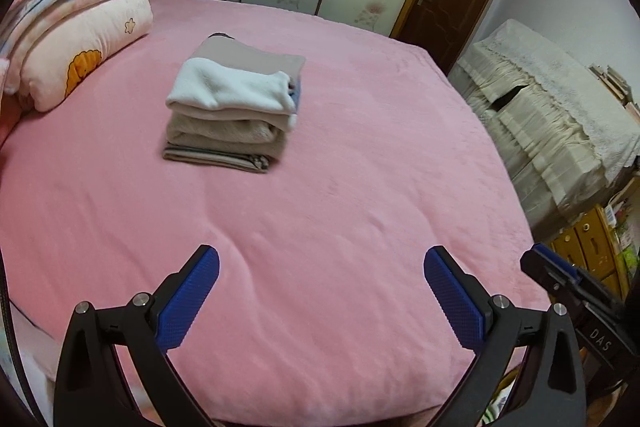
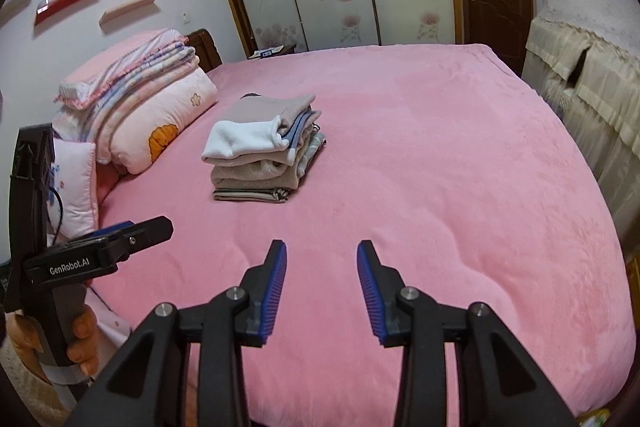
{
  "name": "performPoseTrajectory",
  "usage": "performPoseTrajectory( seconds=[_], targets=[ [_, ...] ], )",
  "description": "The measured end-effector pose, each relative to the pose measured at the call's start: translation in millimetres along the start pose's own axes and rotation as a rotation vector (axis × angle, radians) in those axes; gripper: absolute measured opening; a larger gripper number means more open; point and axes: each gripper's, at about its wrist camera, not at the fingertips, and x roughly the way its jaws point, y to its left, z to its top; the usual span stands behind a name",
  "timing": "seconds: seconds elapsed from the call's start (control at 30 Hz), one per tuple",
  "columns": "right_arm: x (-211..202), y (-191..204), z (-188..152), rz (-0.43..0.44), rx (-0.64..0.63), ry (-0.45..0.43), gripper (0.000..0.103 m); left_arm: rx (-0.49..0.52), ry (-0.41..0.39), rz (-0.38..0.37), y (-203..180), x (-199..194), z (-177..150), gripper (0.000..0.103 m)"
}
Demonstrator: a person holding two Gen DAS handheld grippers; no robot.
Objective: Fold small clothes
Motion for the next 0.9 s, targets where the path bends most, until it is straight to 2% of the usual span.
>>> performPoseTrajectory(
  seconds=[0.33, 0.53, 0.6, 0.67, 0.9],
  targets=[
    [-39.0, -23.1, -42.3, -0.039, 0.065, -0.037, 0.044, 0.064, -0.067, 0.066, -36.8, -37.6, -36.2, 0.102],
    [-57.1, -19.7, -57.1, -0.042, 0.079, -0.058, 0.045, 0.087, -0.083, 0.095, -50.8, -52.3, -62.2, 0.102],
    [-62.2, -18.0, -62.8, -0.053, 0.091, -0.063, 0.052, 0.093, -0.095, 0.114, -53.4, -56.8, -70.8, 0.102],
    [-65.1, -15.5, -67.6, -0.06, 0.094, -0.065, 0.056, 0.103, -0.098, 0.129, -55.5, -59.4, -78.7, 0.102],
    [-69.0, -1.2, -83.4, -0.081, 0.059, -0.06, 0.056, 0.113, -0.079, 0.163, -58.0, -60.6, -96.1, 0.102]
  ],
)
